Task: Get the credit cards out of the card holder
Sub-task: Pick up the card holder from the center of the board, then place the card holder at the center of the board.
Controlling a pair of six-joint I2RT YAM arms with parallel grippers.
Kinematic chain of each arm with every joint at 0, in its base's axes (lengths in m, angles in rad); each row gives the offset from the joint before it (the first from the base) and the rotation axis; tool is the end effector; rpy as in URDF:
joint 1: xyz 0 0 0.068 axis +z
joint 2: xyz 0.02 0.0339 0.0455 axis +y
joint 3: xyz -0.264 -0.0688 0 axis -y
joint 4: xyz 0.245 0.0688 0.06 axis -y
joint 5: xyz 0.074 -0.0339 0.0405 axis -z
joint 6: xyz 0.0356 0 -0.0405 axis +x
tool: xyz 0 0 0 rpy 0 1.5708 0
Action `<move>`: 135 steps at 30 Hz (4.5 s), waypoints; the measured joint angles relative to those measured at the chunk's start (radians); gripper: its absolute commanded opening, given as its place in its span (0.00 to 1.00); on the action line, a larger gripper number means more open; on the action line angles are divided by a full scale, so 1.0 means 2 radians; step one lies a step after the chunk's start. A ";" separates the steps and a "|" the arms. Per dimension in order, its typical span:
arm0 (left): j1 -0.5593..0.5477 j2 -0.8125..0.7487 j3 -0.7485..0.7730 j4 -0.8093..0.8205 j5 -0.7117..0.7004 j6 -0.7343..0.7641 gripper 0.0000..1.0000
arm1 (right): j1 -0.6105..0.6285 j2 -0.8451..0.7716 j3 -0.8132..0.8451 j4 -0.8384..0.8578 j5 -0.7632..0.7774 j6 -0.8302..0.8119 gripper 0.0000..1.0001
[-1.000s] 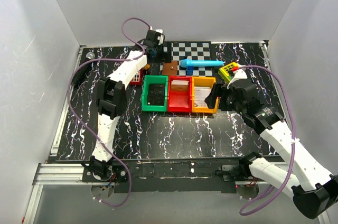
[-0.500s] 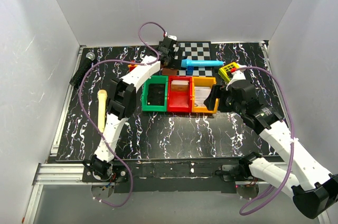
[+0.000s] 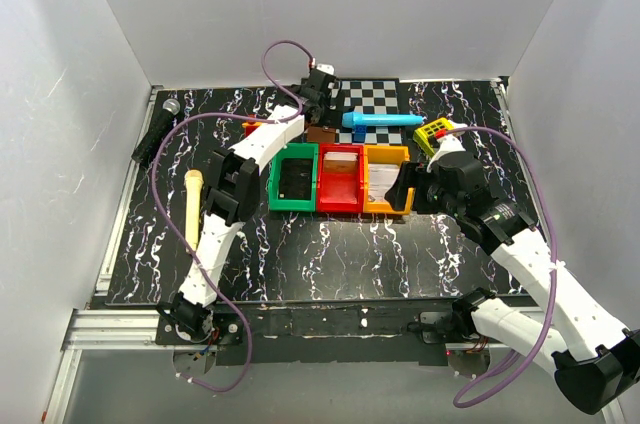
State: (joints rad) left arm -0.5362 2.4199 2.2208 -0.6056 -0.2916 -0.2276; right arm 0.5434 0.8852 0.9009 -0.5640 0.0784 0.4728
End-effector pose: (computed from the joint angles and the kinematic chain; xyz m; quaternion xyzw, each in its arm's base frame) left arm 0.4739 -0.2697 0.2204 0.0874 0.9151 -0.0128 0.3934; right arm 0.1643 0.0960 0.3246 -0.0116 0.8716 0.2080 0.4438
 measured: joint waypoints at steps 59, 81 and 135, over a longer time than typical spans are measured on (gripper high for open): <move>-0.011 0.040 0.013 -0.022 0.002 -0.007 0.91 | 0.000 -0.001 -0.014 -0.005 -0.015 0.011 0.89; -0.002 0.045 0.004 0.000 0.023 -0.002 0.73 | 0.000 -0.014 -0.016 -0.005 -0.005 0.011 0.88; -0.325 -0.591 -0.665 0.001 -0.075 -0.279 0.71 | 0.074 -0.088 -0.090 0.010 0.009 0.030 0.84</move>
State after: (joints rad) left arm -1.1870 1.2385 0.8909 -0.6044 -0.4419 -0.7856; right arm 0.6918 0.7097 0.7216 -0.5442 0.0956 0.5320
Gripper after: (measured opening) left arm 0.700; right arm 0.839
